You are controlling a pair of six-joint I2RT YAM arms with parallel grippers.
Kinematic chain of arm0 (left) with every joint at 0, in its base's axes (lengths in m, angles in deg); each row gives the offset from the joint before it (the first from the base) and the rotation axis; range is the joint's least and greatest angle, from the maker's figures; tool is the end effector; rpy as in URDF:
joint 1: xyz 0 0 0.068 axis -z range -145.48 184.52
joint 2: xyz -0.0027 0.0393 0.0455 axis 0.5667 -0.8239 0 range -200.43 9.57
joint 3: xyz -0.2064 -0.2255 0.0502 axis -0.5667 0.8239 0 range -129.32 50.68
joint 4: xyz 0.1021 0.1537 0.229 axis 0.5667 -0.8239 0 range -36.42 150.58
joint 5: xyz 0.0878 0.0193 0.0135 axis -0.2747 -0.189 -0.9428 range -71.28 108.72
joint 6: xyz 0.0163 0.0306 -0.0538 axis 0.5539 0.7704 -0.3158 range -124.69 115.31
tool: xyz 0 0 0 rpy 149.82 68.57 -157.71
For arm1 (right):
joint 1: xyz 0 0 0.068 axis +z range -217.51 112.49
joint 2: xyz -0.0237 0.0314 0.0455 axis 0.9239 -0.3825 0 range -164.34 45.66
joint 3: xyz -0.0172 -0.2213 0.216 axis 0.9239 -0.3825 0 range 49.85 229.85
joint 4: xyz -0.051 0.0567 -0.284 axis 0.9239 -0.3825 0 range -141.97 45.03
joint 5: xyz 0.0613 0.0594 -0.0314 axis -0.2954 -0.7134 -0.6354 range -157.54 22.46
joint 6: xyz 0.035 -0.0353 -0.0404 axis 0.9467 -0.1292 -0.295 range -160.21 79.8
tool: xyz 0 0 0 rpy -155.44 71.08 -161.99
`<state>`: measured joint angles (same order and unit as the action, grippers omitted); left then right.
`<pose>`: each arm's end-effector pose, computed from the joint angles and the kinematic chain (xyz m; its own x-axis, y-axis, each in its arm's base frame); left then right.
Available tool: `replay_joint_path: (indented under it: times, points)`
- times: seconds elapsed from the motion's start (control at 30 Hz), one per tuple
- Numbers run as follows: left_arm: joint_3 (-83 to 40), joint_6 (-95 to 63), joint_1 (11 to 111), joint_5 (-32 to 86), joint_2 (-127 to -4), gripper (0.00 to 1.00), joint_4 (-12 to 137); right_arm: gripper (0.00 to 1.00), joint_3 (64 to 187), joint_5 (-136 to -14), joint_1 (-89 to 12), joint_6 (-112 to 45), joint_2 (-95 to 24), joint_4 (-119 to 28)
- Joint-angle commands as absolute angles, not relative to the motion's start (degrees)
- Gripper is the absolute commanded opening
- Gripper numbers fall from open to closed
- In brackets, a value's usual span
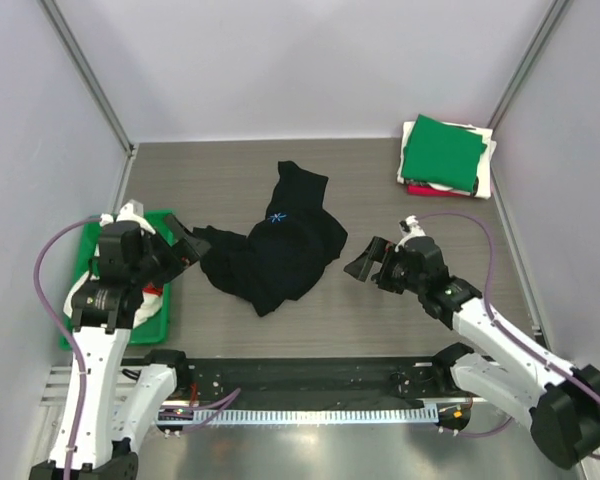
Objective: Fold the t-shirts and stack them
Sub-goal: Move the tshirt to the center of the board, then flatten the tshirt out
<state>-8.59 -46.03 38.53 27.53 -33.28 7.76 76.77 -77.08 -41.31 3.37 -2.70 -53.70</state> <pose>0.1480 -0.0179 0.3825 -0.5714 -0.6143 -0.5441 -0.2468 0.7610 -0.5999 0.1827 0.0991 0.2311 -0.7154 0.4057 -0.5688 -0.0976 0.7482 0.6563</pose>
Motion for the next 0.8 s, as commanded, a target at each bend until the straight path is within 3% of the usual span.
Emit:
replay_joint_path:
  times: [0.0, 0.4, 0.57, 0.77]
  points:
    - [-4.7, -46.2, 38.6, 22.2, -35.2, 0.92, 8.1, 1.0, 81.6, -75.5, -38.9, 3.8, -7.6, -58.0]
    - [0.1, -50.6, 37.6, 20.3, -53.6, 0.88, 26.3, 1.0, 94.7, -73.5, -40.2, 3.1, -33.6, -55.9]
    - [-6.1, -47.6, 37.6, 23.2, -63.2, 0.84, 34.1, 1.0, 102.4, -75.3, -44.7, 0.8, -41.2, -54.3]
    - [-15.0, -45.1, 38.2, 26.5, -80.2, 0.78, 33.2, 1.0, 111.9, -78.1, -45.3, -1.7, -52.3, -54.5]
